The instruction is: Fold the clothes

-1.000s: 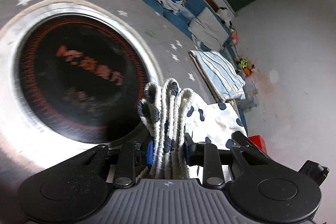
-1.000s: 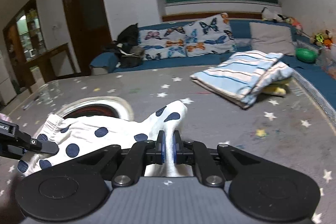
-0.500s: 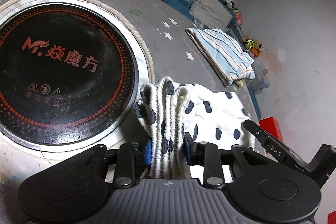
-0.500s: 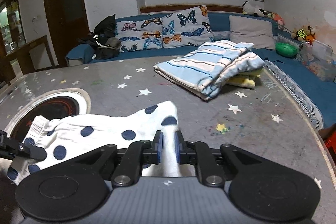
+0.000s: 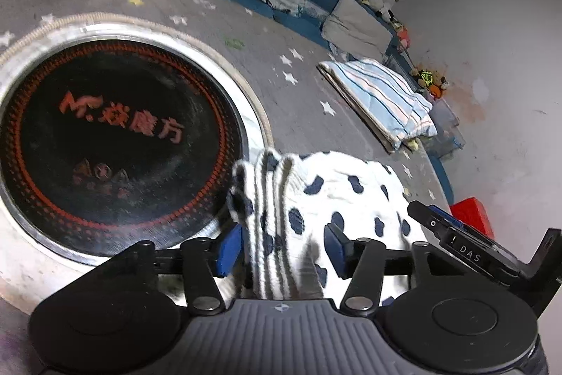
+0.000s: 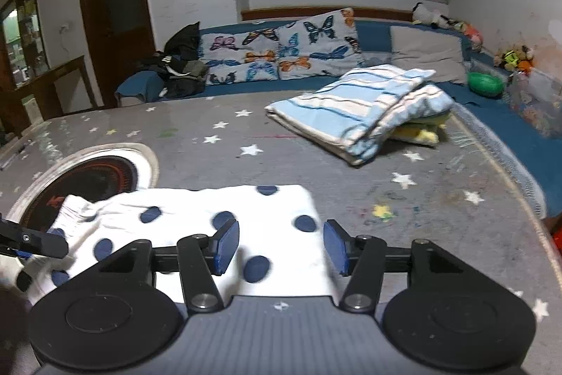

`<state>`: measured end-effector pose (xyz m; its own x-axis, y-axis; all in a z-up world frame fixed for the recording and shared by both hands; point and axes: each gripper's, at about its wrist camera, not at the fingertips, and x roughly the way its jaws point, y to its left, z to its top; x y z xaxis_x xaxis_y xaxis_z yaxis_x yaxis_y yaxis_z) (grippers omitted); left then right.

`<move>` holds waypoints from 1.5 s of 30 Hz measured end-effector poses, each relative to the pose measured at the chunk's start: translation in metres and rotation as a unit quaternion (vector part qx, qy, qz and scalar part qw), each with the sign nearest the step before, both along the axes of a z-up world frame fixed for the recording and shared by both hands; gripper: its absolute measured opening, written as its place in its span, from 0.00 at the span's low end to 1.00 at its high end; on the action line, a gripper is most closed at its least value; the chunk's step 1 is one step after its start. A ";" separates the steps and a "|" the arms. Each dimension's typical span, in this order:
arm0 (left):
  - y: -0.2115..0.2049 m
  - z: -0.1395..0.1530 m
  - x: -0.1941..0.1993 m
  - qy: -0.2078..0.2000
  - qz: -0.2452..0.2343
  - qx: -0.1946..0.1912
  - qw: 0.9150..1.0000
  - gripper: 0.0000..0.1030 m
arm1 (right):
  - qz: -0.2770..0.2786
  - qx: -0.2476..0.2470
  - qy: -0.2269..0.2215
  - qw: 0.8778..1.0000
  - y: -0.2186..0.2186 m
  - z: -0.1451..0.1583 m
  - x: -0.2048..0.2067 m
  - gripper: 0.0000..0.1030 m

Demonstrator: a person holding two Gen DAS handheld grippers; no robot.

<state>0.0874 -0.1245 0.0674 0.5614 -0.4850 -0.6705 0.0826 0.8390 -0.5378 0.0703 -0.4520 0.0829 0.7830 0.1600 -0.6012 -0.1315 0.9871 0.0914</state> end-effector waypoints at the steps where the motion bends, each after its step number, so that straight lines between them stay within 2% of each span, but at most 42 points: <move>1: 0.001 0.001 0.000 -0.003 0.001 0.000 1.000 0.57 | 0.005 0.003 0.002 1.000 0.003 -0.001 0.003 0.54; 14: 0.001 -0.007 0.021 0.002 0.002 0.025 1.000 0.57 | 0.024 0.004 0.041 0.999 0.037 -0.021 0.053 0.60; 18: 0.002 -0.010 0.023 0.005 0.000 0.026 1.000 0.58 | 0.024 0.002 0.042 0.999 0.039 -0.022 0.058 0.67; 20: 0.002 -0.008 0.021 -0.001 0.000 0.033 0.999 0.62 | 0.023 0.001 0.040 0.999 0.040 -0.022 0.057 0.72; 23: 0.002 -0.005 0.016 -0.011 -0.002 0.041 0.999 0.69 | 0.023 -0.005 0.032 0.999 0.041 -0.017 0.050 0.79; 25: 0.003 -0.003 0.012 -0.017 -0.003 0.047 0.999 0.71 | 0.025 -0.008 0.025 0.999 0.041 -0.013 0.043 0.91; 31: 0.004 0.003 -0.003 -0.038 -0.010 0.061 0.997 0.80 | 0.024 -0.017 0.012 0.999 0.045 -0.005 0.018 1.00; 40: 0.004 0.015 -0.029 -0.086 -0.020 0.083 0.993 0.98 | 0.007 -0.043 -0.001 0.999 0.055 0.001 -0.016 1.00; 45: 0.002 0.019 -0.041 -0.113 -0.031 0.097 0.988 1.00 | -0.002 -0.050 -0.007 0.999 0.059 0.002 -0.033 1.00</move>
<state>0.0462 -0.1226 0.0868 0.6799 -0.3982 -0.6157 0.2371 0.9140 -0.3293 0.0371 -0.3928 0.0849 0.7915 0.0962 -0.6036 -0.1284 0.9917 -0.0103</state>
